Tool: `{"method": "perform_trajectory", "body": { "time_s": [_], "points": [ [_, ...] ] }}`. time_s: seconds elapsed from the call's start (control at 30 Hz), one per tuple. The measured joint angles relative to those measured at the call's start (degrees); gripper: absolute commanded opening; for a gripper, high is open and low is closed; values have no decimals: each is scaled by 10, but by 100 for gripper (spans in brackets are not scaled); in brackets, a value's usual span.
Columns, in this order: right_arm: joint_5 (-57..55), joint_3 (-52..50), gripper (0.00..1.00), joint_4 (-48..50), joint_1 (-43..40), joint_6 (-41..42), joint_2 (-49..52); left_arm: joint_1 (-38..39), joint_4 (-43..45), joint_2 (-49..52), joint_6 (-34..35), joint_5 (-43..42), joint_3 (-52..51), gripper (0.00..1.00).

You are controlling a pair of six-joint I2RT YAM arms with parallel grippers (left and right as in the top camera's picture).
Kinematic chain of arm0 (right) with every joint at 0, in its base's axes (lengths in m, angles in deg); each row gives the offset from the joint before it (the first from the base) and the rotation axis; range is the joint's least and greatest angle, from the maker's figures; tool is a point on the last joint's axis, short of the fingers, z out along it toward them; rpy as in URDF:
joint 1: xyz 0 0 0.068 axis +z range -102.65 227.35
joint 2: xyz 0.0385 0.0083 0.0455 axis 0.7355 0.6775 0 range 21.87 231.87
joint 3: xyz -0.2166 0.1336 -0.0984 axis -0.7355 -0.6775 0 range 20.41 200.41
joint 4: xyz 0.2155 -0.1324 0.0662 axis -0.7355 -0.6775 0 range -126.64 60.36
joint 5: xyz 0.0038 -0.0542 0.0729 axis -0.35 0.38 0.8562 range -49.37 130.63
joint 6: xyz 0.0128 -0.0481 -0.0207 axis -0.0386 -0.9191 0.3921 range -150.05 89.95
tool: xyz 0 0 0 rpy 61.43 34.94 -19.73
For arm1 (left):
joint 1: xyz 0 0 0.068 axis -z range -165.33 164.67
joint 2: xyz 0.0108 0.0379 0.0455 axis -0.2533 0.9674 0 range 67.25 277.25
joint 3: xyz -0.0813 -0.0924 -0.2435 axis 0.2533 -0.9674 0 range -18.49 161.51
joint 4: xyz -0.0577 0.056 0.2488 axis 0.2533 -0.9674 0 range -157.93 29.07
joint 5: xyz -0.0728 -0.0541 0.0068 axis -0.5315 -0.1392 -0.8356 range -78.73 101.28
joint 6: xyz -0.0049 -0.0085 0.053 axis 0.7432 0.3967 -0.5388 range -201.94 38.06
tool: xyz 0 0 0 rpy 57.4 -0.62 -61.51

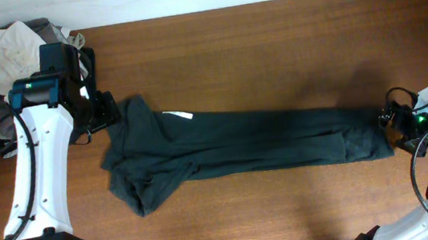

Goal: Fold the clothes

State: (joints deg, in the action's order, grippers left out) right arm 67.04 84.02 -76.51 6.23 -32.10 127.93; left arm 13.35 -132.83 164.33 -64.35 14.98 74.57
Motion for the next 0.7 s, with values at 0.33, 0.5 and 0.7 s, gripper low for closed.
{"method": "perform_trajectory", "body": {
  "time_s": [0.33, 0.5, 0.7],
  "points": [
    [26, 40, 89, -51, -3, -15, 50, 0, 1, 0, 0, 0, -1, 85],
    [44, 40, 85, -95, 37, -16, 61, 0, 1, 0, 0, 0, -1, 85],
    [50, 30, 22, -102, 78, -14, 69, 0, 1, 0, 0, 0, -1, 85]
  ]
}}
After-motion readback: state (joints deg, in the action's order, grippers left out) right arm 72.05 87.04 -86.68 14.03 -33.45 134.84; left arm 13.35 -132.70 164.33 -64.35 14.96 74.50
